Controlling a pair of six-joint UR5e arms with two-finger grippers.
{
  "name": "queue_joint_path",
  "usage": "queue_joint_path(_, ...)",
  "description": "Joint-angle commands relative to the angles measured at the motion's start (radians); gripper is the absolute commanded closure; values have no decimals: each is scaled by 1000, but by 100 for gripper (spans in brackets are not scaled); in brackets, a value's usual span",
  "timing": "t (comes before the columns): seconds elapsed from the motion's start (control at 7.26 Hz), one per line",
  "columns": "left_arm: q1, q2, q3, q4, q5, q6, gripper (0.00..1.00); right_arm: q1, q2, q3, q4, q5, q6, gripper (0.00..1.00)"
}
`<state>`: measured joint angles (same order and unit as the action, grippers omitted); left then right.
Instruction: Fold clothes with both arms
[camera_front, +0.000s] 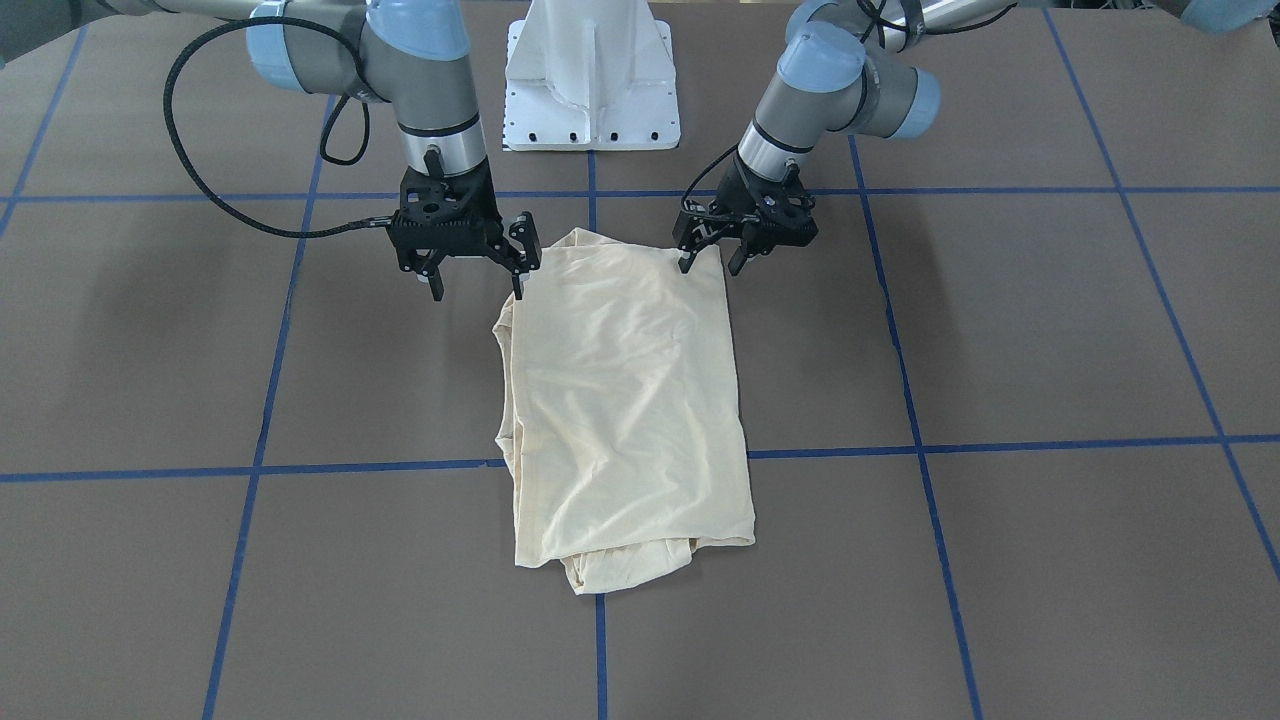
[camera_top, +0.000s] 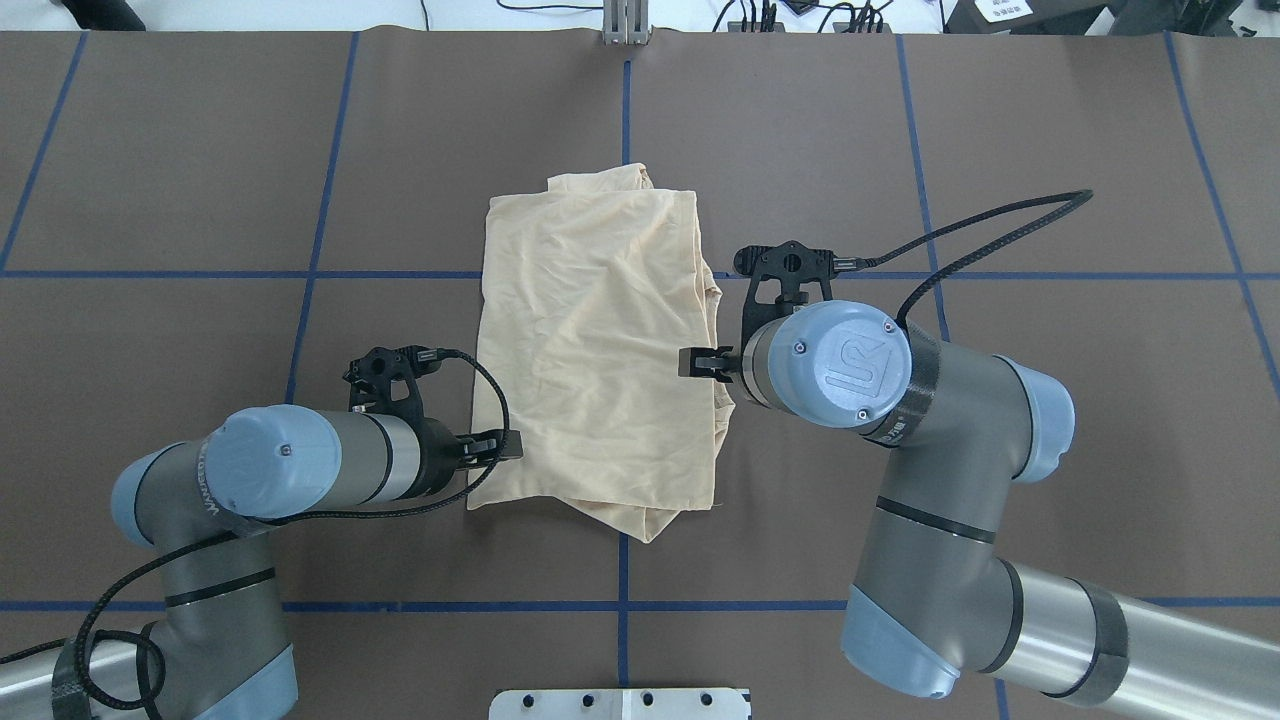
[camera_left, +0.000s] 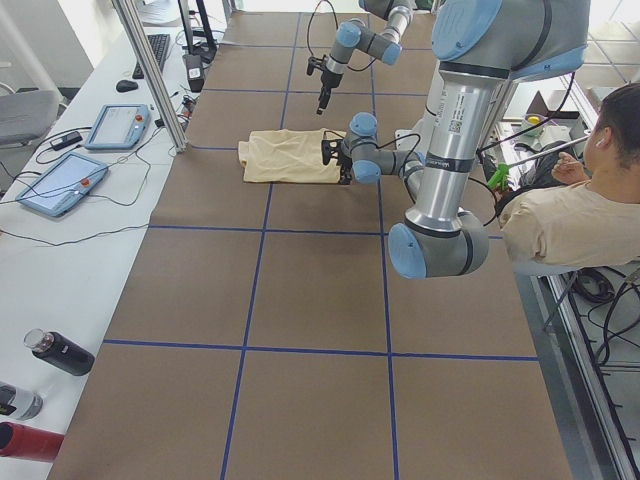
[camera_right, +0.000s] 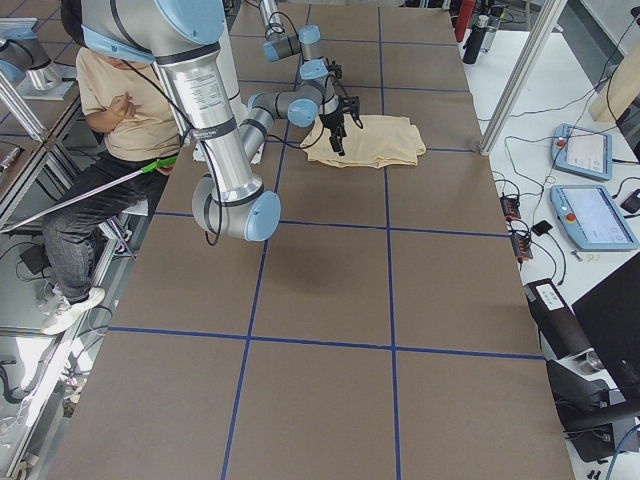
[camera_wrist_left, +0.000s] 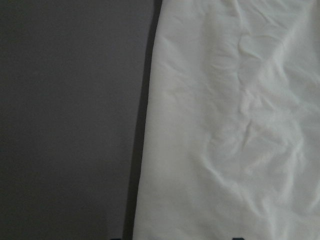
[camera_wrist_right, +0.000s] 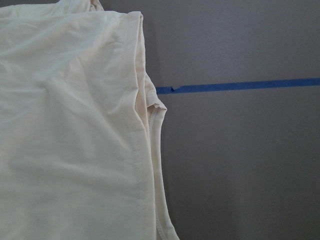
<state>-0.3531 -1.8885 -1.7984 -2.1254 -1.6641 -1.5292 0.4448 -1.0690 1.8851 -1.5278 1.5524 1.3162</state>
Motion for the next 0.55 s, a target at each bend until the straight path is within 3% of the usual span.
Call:
queue_joint_path(0.0,16,0,-3,10,1,-9,23,0,0,0,0,0,0,0)
queue_joint_path(0.28,20,-1,-2,10,1,-15,28,0,0,0,0,-2,0,0)
queue_joint_path(0.41,20,-1,-1,10,1,-23,37,0,0,0,0,-2,0,0)
